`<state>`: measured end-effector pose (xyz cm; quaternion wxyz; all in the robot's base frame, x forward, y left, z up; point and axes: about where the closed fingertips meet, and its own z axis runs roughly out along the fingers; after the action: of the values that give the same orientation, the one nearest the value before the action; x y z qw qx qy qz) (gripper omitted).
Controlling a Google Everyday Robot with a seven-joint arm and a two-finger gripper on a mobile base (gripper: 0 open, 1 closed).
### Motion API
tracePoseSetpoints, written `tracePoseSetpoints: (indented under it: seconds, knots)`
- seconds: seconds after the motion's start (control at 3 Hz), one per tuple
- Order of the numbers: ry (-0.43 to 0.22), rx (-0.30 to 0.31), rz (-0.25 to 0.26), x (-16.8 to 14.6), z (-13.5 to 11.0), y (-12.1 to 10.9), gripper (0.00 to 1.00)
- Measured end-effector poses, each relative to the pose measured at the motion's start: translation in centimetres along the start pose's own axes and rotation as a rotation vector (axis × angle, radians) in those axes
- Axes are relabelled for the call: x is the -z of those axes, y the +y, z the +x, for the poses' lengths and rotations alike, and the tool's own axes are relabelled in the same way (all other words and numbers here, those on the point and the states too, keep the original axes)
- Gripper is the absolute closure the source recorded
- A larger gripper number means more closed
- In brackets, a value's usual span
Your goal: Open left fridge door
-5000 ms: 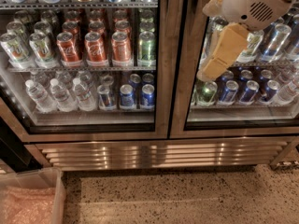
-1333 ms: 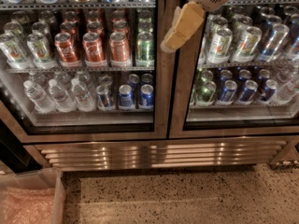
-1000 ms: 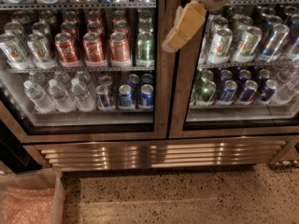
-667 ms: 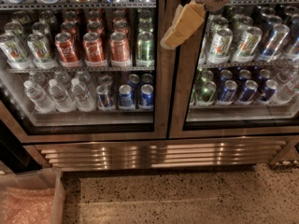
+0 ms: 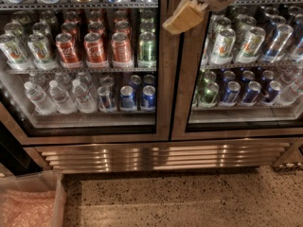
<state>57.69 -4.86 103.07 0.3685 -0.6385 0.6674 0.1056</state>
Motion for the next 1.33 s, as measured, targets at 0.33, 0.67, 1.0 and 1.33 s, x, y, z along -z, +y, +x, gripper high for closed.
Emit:
tracePoseSetpoints:
  seconds: [0.33, 0.67, 1.0, 1.33]
  knots:
    - [0.000, 0.000, 0.000, 0.00, 0.00, 0.00, 0.85]
    - [0.000, 0.000, 0.000, -0.01, 0.00, 0.00, 1.00]
    - [0.000, 0.000, 0.000, 0.00, 0.00, 0.00, 1.00]
    - [0.000, 0.000, 0.000, 0.12, 0.29, -0.30, 1.00]
